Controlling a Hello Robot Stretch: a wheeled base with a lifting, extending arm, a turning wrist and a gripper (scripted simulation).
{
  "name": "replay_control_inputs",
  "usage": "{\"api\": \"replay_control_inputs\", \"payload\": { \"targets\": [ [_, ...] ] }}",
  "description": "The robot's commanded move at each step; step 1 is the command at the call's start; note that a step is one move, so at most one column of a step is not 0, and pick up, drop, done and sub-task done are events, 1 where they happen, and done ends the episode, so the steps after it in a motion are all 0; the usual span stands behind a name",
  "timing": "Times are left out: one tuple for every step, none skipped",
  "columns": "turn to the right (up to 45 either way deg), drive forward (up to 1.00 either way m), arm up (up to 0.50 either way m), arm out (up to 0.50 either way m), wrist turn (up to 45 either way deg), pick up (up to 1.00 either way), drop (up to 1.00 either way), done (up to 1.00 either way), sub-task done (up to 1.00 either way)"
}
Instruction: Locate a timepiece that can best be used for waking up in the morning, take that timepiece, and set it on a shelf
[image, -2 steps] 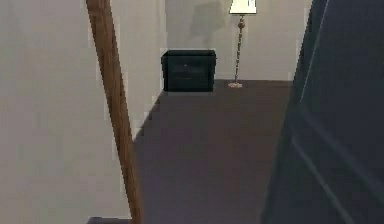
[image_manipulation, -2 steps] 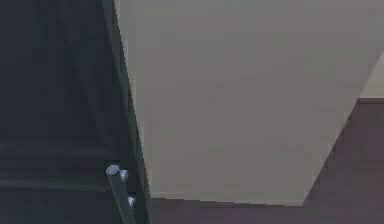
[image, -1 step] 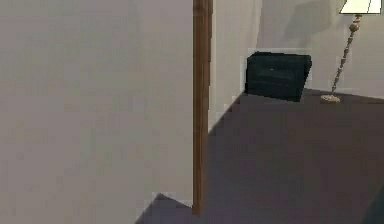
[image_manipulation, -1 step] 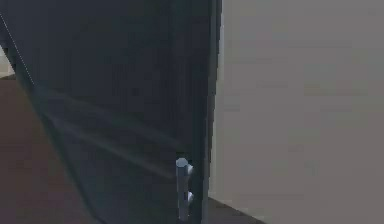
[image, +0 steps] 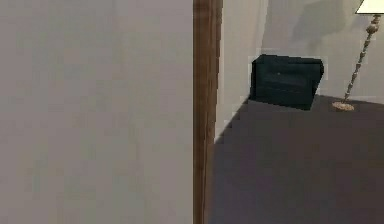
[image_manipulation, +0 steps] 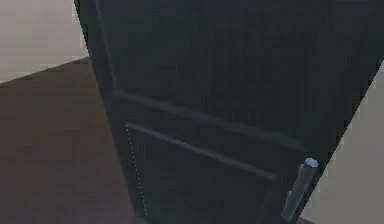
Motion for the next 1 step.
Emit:
{"api": "replay_control_inputs", "payload": {
  "targets": [
    [39.0, 0.00, 0.00, 0.00, 0.0, 0.00, 0.00, 0.00, 0.00]
  ]
}}
